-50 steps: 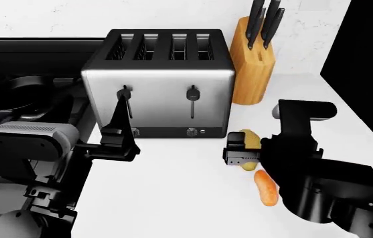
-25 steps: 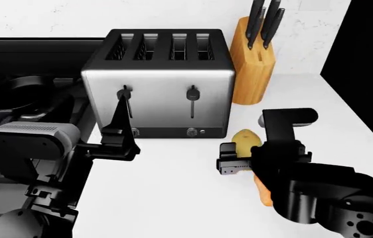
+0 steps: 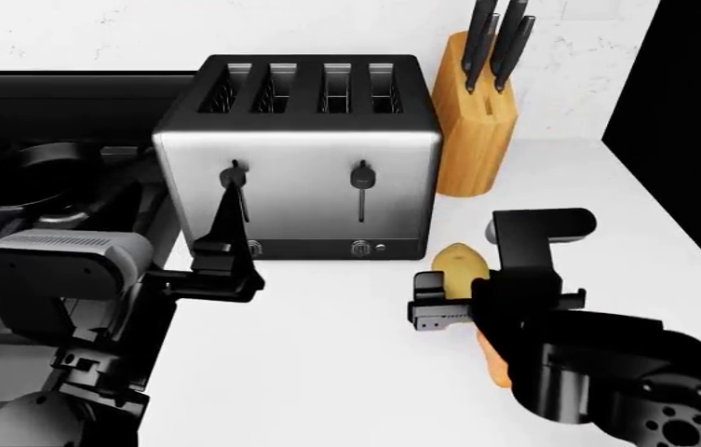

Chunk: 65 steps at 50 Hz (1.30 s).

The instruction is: Place both pans onto different burners. Then place the potato and the sushi on different pans.

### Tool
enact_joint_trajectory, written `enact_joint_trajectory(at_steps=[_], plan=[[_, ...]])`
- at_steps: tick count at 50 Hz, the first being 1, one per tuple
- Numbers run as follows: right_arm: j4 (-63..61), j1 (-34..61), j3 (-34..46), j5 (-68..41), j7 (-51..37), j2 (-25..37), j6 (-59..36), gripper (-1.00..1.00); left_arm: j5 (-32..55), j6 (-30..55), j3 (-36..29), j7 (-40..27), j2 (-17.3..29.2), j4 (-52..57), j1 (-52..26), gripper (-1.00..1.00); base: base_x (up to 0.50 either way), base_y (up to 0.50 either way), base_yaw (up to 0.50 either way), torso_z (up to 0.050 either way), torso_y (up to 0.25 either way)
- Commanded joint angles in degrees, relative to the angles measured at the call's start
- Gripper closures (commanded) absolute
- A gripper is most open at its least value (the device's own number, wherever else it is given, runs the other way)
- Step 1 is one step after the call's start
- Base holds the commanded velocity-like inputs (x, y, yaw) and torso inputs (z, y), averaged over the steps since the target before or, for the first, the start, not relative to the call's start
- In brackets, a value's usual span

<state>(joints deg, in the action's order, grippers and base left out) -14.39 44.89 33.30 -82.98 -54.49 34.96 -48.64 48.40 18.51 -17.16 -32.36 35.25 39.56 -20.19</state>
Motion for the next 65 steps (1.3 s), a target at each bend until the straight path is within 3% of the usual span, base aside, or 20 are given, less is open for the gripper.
enact_joint_trajectory(at_steps=[1,14,27,65], plan=[[-2.2,-0.9,-1.2,0.8,0.6,0.8,1.7,1.0,0.4,0.4,-0.4,-0.2,0.0,0.3,-0.4,-1.0,0.0,0.0,0.0,0.0,0.0],[-13.6,-7.2,-9.6,0.4,-2.4,6.1,10.2,1.0,3.2,3.2,-1.5,-1.6,0.6,3.6,-2.0,-1.0,0.0,0.0,0.0,0.0,0.0],[-21.9,-10.5,-12.6,3.8,-0.9,9.8,13.7,1.0,1.4,0.8,-1.5,-0.7,0.3,3.6,0.1,-1.0,0.0,0.0,0.0,0.0,0.0],[-26.3,-15.2,-15.2,8.5,3.1,11.7,18.6,1.0,1.2,-0.2,-1.9,-0.2,-0.1,3.4,0.5,-1.0,0.0,-0.01,0.0,0.0,0.0]])
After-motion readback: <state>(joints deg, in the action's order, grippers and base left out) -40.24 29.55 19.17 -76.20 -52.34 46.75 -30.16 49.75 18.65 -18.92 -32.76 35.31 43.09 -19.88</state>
